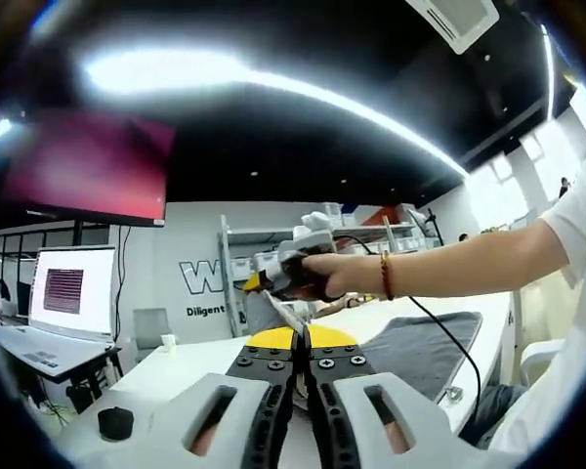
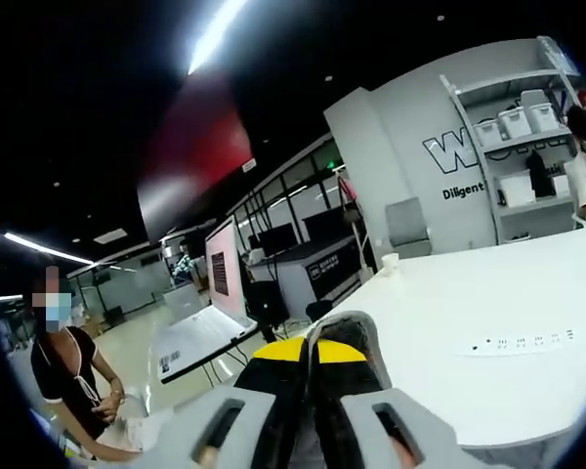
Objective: Open the folded towel by lifting each exposed corner and separating the folded layers until the towel lies flat within the target outline without major curled edges
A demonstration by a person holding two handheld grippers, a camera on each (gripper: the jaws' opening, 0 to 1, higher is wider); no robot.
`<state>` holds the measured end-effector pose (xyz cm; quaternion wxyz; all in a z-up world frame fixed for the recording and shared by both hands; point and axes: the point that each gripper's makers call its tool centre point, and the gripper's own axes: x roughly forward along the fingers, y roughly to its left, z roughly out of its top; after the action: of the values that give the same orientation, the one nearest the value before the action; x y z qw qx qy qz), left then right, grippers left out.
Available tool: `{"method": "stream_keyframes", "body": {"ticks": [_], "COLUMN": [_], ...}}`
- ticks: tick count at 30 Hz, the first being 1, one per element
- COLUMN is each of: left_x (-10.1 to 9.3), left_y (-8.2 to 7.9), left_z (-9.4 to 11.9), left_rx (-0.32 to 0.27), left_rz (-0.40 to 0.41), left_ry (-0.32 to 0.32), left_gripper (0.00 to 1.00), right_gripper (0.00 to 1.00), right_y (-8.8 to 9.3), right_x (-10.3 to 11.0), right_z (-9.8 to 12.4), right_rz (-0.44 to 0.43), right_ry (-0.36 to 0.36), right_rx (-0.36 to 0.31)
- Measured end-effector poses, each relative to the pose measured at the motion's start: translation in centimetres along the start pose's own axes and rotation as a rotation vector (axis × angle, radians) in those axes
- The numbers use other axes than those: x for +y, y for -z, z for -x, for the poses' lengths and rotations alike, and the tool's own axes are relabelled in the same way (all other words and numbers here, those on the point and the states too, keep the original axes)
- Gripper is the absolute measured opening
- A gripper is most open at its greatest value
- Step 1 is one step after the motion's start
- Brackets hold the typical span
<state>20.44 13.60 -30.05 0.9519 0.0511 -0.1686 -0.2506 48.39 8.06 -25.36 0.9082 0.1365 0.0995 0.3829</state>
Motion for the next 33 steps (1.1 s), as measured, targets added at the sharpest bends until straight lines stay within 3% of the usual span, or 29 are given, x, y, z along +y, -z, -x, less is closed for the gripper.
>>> {"method": "stream_keyframes", "body": {"ticks": [15, 33], "left_x": [1.3, 2.7], "left_y": [1.2, 4.4], "left_z": [1.1, 2.9], "left_rx": [0.017, 0.077], "left_rz": [0.006, 0.018], "left_ry": [-0.039, -0.085], "left_gripper": [0.0, 0.0], "right_gripper": [0.0, 0.0], "right_y": [1.0, 5.3], "right_x": [1.1, 1.6], "right_z": [-2.1, -4.7], "right_rz": [0.021, -0.001], "right_ry": [-0.031, -0.043], "right_rx": [0.023, 0.069]}}
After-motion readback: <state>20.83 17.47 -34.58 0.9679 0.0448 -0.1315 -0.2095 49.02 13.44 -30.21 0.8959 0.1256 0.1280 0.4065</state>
